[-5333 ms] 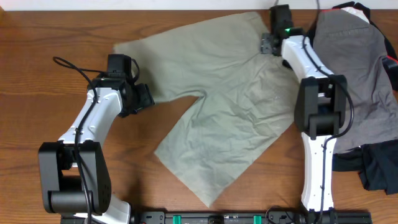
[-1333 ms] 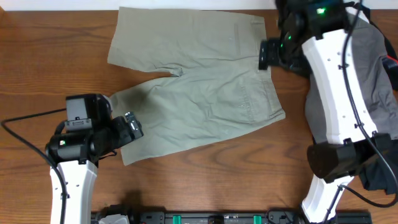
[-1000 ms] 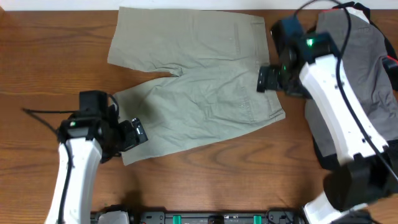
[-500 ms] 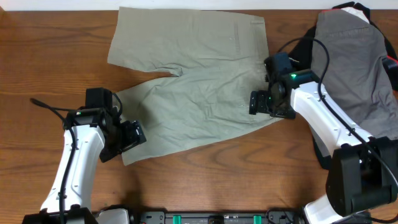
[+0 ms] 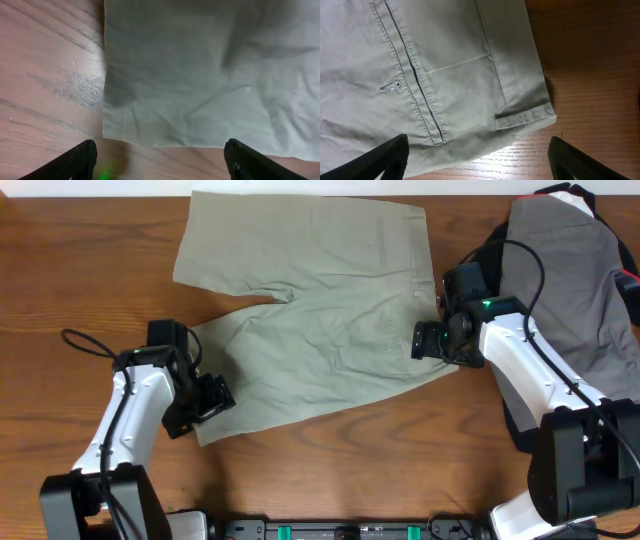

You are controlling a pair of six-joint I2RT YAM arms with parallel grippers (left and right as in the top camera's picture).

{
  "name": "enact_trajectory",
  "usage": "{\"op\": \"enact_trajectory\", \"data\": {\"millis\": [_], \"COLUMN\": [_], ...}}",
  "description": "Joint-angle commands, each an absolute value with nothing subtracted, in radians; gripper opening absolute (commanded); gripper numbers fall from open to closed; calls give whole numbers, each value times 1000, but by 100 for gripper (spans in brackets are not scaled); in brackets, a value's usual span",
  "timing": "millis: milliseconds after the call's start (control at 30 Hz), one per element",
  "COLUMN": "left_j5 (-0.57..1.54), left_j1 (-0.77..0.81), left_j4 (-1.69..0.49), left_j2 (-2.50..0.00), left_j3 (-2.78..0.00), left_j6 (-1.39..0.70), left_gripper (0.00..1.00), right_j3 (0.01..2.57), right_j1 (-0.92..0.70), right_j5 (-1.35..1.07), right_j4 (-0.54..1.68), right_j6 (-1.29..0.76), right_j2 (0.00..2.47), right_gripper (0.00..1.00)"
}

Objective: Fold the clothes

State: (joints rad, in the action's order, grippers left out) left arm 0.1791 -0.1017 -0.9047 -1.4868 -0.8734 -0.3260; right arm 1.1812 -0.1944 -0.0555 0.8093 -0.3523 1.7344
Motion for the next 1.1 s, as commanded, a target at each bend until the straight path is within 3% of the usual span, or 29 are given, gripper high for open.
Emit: {"op": "enact_trajectory", "data": {"millis": [0,400,1067], "left_j5": [158,137,148], "left_j1": [-99,-99,-98], "left_j4": [-887,-702,-715], "left_j2": [-1496,-1496,-1496], "left_j3": [-838,-725,-723], "left_j6": [-346,-345,-346], "left_gripper": [83,80,45], "right_j3": [1176,1176,1176], "right_j1": [-188,-187,-186], "right_j5": [-61,-87,-99], "right_j4": [800,785,783], "right_j6": [-319,-316,-317], "right_j2": [1728,1728,1728], "right_gripper": [91,92,91]}}
